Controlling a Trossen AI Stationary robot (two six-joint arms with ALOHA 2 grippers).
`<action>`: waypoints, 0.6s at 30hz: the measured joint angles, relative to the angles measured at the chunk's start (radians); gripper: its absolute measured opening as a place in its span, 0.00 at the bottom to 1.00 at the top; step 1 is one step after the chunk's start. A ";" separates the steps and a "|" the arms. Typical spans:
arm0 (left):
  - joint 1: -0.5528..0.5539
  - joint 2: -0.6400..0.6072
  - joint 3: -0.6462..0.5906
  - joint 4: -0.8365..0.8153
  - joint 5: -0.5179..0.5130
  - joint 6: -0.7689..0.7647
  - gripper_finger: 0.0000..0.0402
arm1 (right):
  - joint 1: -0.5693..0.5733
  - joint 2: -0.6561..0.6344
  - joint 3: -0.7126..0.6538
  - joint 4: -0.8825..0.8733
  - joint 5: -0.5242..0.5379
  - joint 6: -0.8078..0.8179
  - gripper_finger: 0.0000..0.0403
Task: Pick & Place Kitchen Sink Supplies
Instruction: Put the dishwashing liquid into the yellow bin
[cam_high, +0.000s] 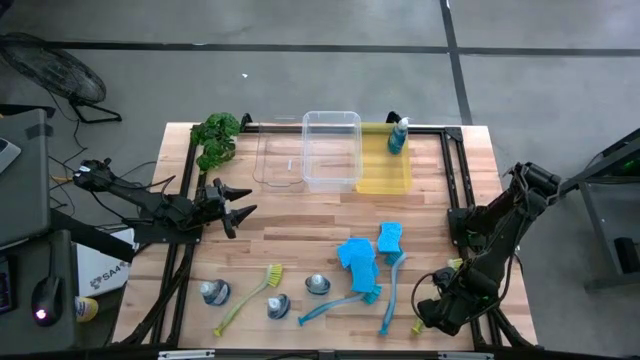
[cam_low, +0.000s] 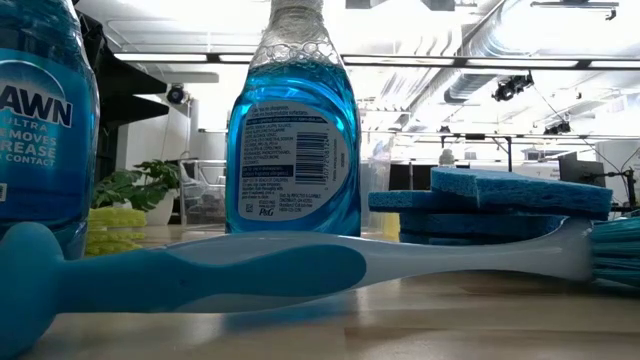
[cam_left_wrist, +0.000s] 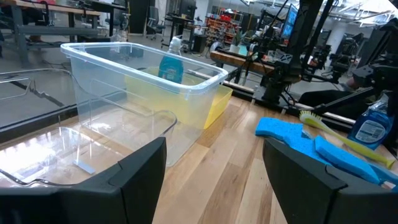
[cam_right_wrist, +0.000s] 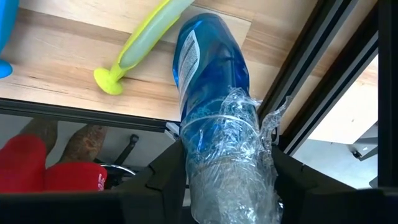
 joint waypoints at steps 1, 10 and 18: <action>0.000 0.000 0.000 0.000 0.000 0.000 0.66 | 0.000 0.000 0.000 0.000 -0.001 0.000 0.38; 0.000 0.000 0.000 0.000 0.000 0.000 0.66 | 0.000 0.000 0.000 0.000 0.005 -0.008 0.37; 0.000 0.000 0.000 0.000 0.000 0.000 0.66 | 0.000 -0.001 0.001 0.009 0.013 -0.012 0.35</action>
